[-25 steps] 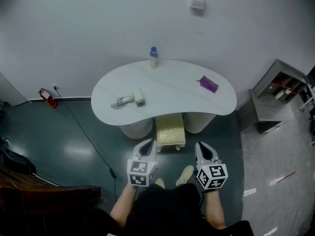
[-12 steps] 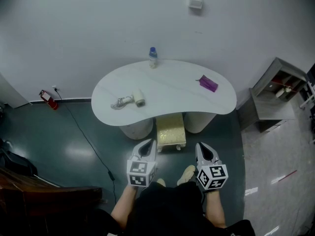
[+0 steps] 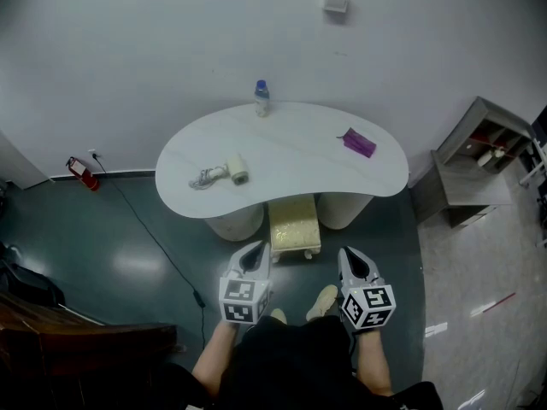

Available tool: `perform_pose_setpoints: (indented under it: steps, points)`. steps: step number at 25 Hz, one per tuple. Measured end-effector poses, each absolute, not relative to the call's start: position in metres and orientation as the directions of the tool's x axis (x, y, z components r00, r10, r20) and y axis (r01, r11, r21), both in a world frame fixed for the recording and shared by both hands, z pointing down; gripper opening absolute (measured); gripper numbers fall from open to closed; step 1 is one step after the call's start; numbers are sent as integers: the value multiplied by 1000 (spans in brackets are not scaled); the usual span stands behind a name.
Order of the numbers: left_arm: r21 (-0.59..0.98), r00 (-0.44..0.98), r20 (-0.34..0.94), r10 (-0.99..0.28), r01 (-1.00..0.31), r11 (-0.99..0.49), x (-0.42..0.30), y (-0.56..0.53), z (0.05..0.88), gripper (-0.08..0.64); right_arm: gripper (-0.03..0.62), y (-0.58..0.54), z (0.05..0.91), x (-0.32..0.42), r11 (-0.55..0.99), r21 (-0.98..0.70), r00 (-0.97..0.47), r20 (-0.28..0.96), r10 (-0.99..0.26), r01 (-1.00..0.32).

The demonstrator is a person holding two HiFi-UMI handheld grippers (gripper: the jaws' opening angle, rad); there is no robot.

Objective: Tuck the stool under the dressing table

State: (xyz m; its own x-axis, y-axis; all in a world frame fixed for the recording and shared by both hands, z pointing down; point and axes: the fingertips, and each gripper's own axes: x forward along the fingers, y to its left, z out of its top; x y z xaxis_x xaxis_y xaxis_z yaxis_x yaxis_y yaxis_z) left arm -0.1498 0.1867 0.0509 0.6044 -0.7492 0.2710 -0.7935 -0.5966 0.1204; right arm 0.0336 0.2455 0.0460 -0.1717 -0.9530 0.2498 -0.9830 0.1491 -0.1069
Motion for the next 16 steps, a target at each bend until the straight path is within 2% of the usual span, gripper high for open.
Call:
perform_pose_setpoints:
  steps: [16]
  points:
    - [114,604,277,-747,-793,-599,-141,186,52,9,3,245,47,41,155,-118,-181,250,-951,-981]
